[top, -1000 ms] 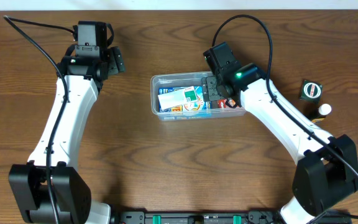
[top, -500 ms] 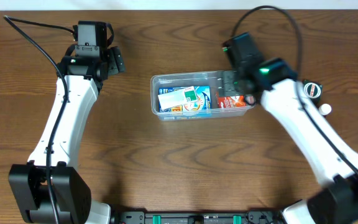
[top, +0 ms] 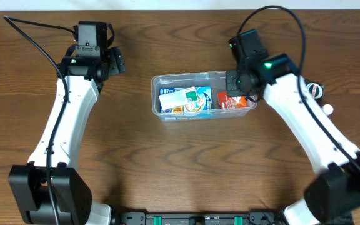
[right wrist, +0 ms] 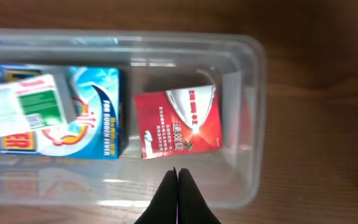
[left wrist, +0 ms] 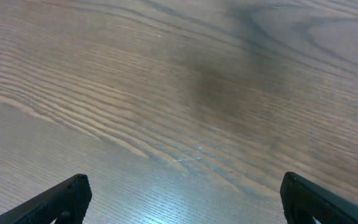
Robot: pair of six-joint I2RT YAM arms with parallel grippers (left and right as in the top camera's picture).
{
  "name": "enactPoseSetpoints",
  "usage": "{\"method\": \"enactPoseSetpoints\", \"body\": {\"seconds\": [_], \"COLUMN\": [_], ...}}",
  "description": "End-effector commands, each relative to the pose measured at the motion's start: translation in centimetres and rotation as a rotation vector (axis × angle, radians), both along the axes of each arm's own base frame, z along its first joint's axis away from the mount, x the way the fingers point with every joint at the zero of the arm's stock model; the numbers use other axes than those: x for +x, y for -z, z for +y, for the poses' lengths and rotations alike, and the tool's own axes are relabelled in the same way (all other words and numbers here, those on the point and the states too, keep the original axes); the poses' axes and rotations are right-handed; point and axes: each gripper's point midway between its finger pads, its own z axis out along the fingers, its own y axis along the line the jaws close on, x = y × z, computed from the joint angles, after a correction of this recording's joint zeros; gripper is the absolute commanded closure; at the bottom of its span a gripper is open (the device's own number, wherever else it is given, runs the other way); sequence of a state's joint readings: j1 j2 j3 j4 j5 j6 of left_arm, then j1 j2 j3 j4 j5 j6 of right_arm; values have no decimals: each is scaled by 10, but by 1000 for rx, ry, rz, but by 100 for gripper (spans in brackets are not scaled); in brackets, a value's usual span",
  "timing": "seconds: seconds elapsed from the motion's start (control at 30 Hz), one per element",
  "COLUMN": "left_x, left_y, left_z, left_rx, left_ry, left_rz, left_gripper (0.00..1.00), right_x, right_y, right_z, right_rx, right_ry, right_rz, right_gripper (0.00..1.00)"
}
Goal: Pack container
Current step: 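Open the right gripper and lift it out of the container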
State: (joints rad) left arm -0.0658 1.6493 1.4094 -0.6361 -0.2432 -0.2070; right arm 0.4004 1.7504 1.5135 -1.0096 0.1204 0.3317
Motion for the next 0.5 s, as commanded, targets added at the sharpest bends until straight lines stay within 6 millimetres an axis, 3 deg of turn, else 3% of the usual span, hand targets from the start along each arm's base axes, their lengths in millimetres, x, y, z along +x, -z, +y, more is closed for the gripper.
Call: {"method": "enactPoseSetpoints", "body": {"seconds": [0.0, 0.23, 0.47], "left_x": [-2, -2, -2], "left_y": [-11, -11, -11], "left_z": [4, 4, 4], "left_rx": [3, 3, 3], "left_ry": [-18, -18, -18], "left_rz": [-25, -25, -25], "left_gripper": [2, 2, 2], "right_x": [0, 3, 8], "right_y": [28, 83, 116], "right_z": [7, 11, 18], "right_rx": [-9, -40, -36], "right_ry": [-9, -12, -35], "right_rz": [72, 183, 220], "right_gripper": [99, 99, 99]}}
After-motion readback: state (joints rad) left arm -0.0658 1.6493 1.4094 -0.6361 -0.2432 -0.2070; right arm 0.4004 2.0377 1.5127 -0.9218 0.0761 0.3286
